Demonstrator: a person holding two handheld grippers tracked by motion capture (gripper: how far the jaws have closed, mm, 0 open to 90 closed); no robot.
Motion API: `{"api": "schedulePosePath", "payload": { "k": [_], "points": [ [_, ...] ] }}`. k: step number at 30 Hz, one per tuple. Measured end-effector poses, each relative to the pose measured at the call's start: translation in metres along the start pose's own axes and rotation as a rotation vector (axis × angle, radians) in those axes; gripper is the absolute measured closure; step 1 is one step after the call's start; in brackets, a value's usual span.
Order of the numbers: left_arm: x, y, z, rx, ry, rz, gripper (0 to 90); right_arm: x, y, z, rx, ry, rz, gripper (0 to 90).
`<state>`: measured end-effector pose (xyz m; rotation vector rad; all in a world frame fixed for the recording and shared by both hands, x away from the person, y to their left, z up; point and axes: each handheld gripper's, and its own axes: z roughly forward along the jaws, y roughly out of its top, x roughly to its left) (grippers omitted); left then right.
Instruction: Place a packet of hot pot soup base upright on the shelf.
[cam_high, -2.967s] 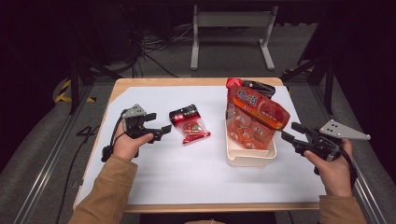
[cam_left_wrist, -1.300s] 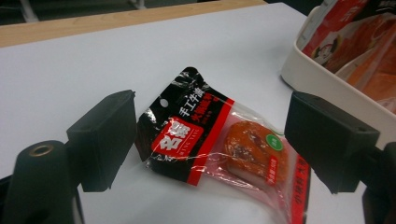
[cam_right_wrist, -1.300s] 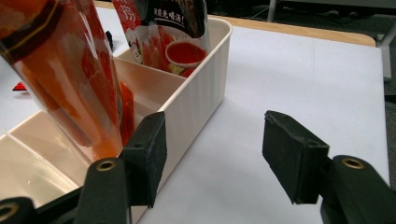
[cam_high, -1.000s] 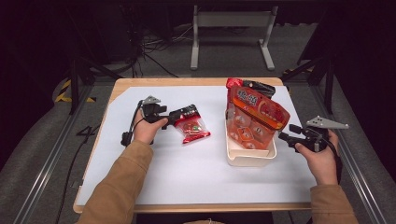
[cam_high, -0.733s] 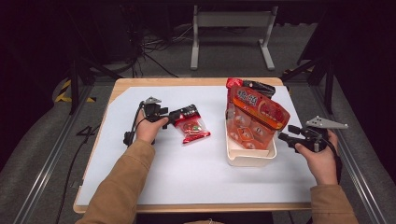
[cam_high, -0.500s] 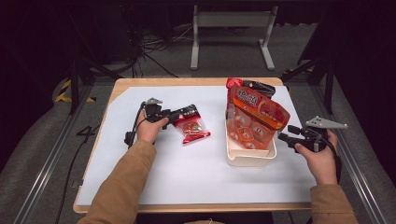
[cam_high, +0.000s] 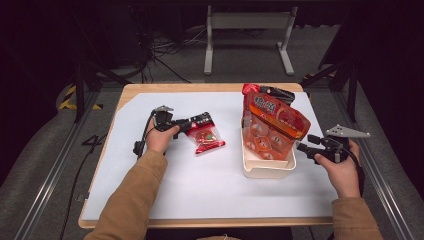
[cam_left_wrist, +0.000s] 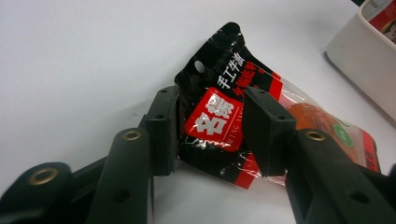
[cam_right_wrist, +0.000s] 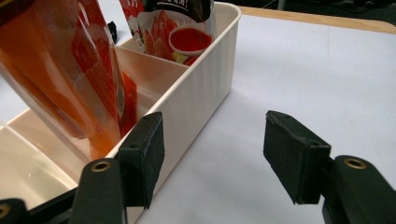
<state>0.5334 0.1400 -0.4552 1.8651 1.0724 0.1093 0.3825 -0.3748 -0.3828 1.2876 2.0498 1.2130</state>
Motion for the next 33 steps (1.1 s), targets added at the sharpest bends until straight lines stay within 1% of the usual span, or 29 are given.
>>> {"api": "schedulePosePath", "payload": {
  "k": [3, 5, 6, 7, 10, 13, 14, 21, 22, 23, 24, 25, 27, 28, 33],
  "points": [
    [-0.001, 0.0, 0.0, 0.004, -0.009, 0.003, 61.4, 0.0, 0.0, 0.0, 0.0, 0.002, -0.001, 38.8],
    [-0.001, 0.0, 0.0, 0.007, -0.015, 0.004, 65.4, 0.0, 0.0, 0.0, 0.0, 0.004, -0.002, 38.8],
    [-0.002, -0.001, 0.0, 0.01, -0.03, 0.01, 67.4, 0.0, 0.0, 0.0, 0.001, 0.007, 0.0, 38.8],
    [-0.002, -0.001, 0.0, 0.01, -0.032, 0.016, 69.0, 0.001, 0.0, 0.0, 0.001, 0.008, 0.0, 38.8],
    [-0.004, -0.001, 0.001, 0.02, -0.022, 0.025, 75.1, 0.0, 0.0, 0.0, -0.001, 0.011, -0.002, 38.7],
    [-0.005, 0.0, 0.002, 0.031, -0.012, 0.037, 86.1, 0.0, 0.0, 0.0, -0.006, 0.014, -0.005, 38.7],
    [-0.005, 0.0, 0.002, 0.031, -0.01, 0.036, 88.2, 0.0, 0.0, -0.001, -0.006, 0.016, -0.005, 38.7],
    [-0.006, 0.0, -0.001, 0.029, -0.018, 0.046, 89.9, -0.001, 0.0, -0.002, -0.006, 0.017, 0.001, 39.1],
    [-0.007, 0.001, -0.003, 0.022, -0.015, 0.055, 90.0, -0.001, 0.0, -0.002, -0.008, 0.018, -0.002, 40.1],
    [-0.008, 0.002, -0.004, 0.015, -0.02, 0.048, 90.0, -0.001, 0.0, -0.002, -0.008, 0.018, -0.002, 40.1],
    [-0.01, 0.003, -0.007, 0.006, -0.026, 0.06, 90.0, -0.001, 0.0, -0.002, -0.01, 0.021, 0.0, 40.8],
    [-0.012, 0.004, -0.009, -0.003, -0.029, 0.059, 90.0, -0.001, 0.0, -0.002, -0.013, 0.026, 0.003, 41.7],
    [-0.014, 0.007, -0.015, -0.017, -0.041, 0.076, 90.0, 0.0, 0.0, -0.003, -0.016, 0.027, 0.003, 42.2],
    [-0.016, 0.008, -0.017, -0.026, -0.044, 0.074, 90.0, 0.0, 0.0, -0.003, -0.019, 0.028, 0.003, 42.5],
    [-0.026, 0.013, -0.03, -0.061, -0.067, 0.094, 90.0, 0.0, 0.0, -0.005, -0.029, 0.034, 0.008, 43.5]
  ]
}}
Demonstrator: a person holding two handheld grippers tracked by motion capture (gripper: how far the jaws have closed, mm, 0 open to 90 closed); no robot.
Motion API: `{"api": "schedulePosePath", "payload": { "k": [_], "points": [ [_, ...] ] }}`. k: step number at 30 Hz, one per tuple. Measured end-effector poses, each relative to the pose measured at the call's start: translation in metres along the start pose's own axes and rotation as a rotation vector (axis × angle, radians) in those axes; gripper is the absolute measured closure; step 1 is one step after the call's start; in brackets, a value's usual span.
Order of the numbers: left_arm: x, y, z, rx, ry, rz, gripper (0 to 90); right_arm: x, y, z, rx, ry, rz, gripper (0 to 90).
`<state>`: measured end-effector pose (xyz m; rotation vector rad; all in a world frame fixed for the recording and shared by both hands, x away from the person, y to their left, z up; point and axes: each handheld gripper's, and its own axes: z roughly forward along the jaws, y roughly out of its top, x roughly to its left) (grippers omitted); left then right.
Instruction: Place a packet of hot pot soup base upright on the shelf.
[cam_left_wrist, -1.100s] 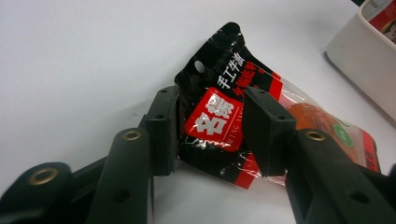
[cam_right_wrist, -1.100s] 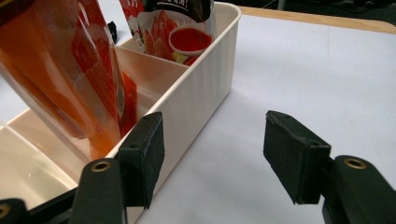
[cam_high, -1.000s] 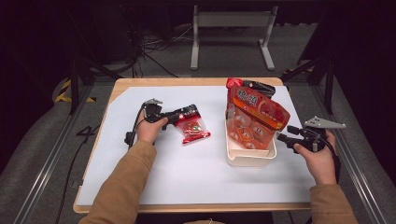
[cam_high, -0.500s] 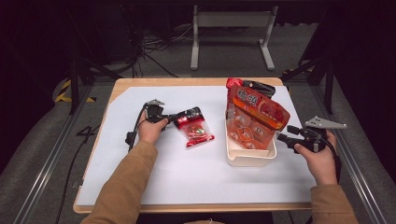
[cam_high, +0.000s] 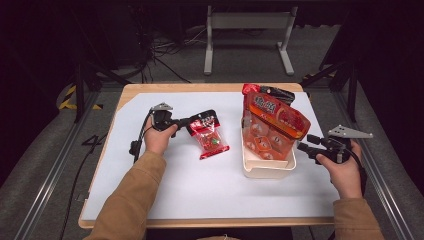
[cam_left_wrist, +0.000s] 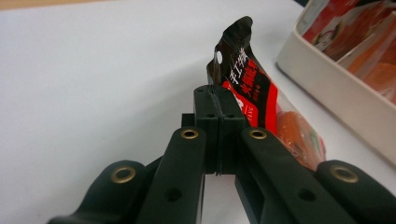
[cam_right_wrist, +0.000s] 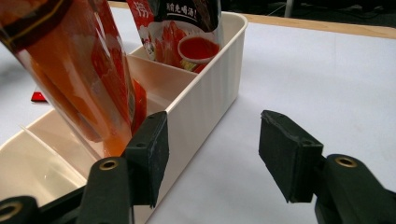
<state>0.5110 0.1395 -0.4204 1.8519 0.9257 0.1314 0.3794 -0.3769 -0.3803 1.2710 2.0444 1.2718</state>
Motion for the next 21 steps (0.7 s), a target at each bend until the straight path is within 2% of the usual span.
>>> {"api": "schedulePosePath", "payload": {
  "k": [6, 13, 17, 21],
  "points": [
    [-0.013, 0.006, -0.011, -0.036, -0.023, 0.03, 90.0, 0.0, 0.0, -0.001, -0.011, 0.003, -0.006, 44.9],
    [-0.039, 0.014, -0.025, -0.066, -0.042, 0.129, 90.0, -0.001, 0.001, -0.002, -0.028, -0.014, -0.021, 48.6],
    [-0.05, 0.017, -0.03, -0.078, -0.07, 0.159, 90.0, -0.001, 0.001, -0.002, -0.029, -0.012, -0.024, 48.6],
    [-0.061, 0.019, -0.035, -0.08, -0.096, 0.185, 90.0, 0.0, 0.0, 0.0, -0.006, -0.002, -0.021, 48.3]
  ]
}}
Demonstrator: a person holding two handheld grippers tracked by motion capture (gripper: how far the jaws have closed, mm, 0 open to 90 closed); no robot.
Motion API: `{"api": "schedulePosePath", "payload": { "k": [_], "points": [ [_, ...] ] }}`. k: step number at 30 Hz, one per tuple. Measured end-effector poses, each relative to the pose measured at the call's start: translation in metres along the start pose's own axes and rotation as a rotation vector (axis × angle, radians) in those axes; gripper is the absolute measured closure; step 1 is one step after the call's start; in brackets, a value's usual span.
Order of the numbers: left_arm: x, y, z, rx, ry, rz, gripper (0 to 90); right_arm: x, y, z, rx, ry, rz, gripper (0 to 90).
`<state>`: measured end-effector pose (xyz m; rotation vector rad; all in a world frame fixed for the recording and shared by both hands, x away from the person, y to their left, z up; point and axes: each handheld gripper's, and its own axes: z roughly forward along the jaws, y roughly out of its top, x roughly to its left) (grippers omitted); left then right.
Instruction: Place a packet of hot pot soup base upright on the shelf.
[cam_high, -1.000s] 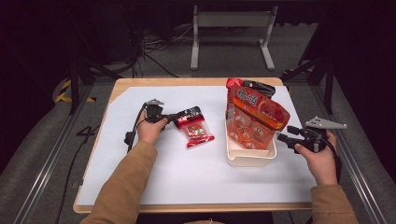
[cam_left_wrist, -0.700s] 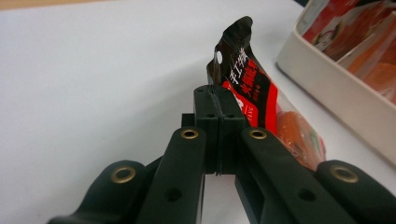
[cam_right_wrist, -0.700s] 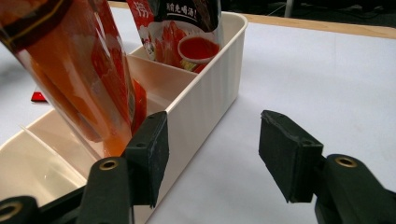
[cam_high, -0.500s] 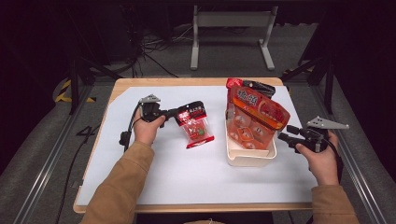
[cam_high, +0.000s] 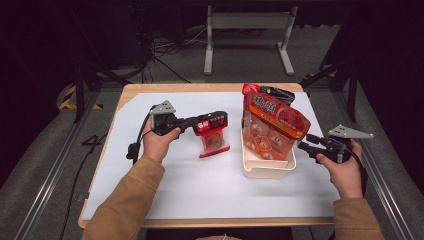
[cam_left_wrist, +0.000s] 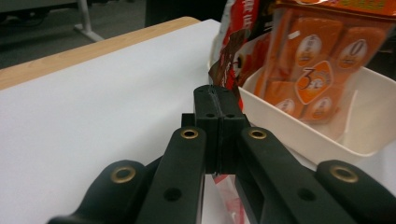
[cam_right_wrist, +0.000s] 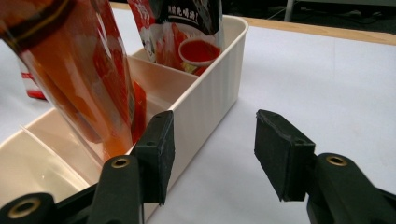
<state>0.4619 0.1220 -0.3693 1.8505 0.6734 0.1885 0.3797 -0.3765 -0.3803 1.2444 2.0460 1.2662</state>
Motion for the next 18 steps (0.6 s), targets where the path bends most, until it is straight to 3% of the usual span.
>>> {"api": "schedulePosePath", "payload": {
  "k": [10, 18],
  "points": [
    [-0.024, 0.011, -0.012, -0.019, -0.034, 0.104, 90.0, -0.003, -0.002, 0.002, 0.01, -0.035, -0.011, 47.6],
    [-0.034, 0.018, -0.024, -0.022, -0.063, 0.128, 90.0, -0.002, -0.002, 0.003, 0.017, -0.032, -0.015, 47.6]
  ]
}}
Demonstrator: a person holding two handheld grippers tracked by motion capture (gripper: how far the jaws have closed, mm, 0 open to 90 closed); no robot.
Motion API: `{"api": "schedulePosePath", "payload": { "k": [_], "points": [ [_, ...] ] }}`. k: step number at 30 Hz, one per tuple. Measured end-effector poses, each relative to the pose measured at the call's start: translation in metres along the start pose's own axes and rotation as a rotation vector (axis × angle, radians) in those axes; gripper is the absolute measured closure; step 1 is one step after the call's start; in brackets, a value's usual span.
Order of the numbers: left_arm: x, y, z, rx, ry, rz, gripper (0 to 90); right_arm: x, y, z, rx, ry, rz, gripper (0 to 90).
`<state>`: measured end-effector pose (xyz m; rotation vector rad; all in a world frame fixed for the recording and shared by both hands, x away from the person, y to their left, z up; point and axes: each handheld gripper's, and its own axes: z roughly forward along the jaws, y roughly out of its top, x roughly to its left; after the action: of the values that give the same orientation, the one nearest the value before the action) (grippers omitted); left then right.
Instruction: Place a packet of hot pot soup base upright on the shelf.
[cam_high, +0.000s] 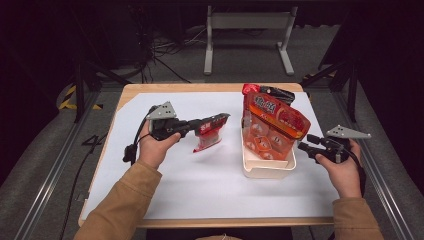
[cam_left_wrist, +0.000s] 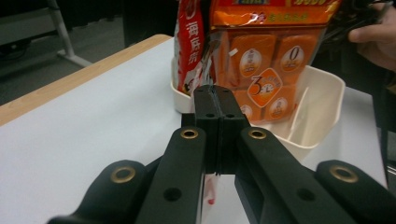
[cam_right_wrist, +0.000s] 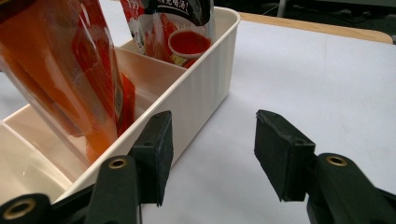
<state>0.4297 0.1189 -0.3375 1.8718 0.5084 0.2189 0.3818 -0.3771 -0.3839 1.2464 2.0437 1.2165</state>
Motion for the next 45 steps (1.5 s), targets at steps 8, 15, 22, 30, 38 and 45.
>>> {"api": "schedulePosePath", "payload": {
  "k": [8, 15, 22, 30, 38, 45],
  "points": [
    [-0.013, 0.011, -0.011, -0.009, -0.069, 0.043, 90.0, -0.001, -0.001, 0.001, 0.004, 0.005, 0.003, 48.0],
    [-0.026, 0.024, -0.019, -0.013, -0.096, 0.086, 90.0, 0.0, -0.002, 0.003, 0.013, 0.008, 0.002, 48.4],
    [-0.036, 0.032, -0.021, -0.011, -0.132, 0.108, 90.0, 0.0, -0.002, 0.002, 0.012, 0.012, 0.0, 48.9],
    [-0.048, 0.041, -0.021, -0.019, -0.172, 0.139, 90.0, 0.0, -0.002, 0.001, 0.009, 0.015, 0.002, 49.3],
    [-0.055, 0.048, -0.02, -0.026, -0.19, 0.158, 90.0, -0.002, -0.003, 0.002, 0.016, 0.018, 0.004, 50.1],
    [-0.062, 0.054, -0.013, -0.035, -0.216, 0.174, 90.0, -0.003, -0.003, 0.001, 0.012, 0.017, 0.005, 50.1]
  ]
}}
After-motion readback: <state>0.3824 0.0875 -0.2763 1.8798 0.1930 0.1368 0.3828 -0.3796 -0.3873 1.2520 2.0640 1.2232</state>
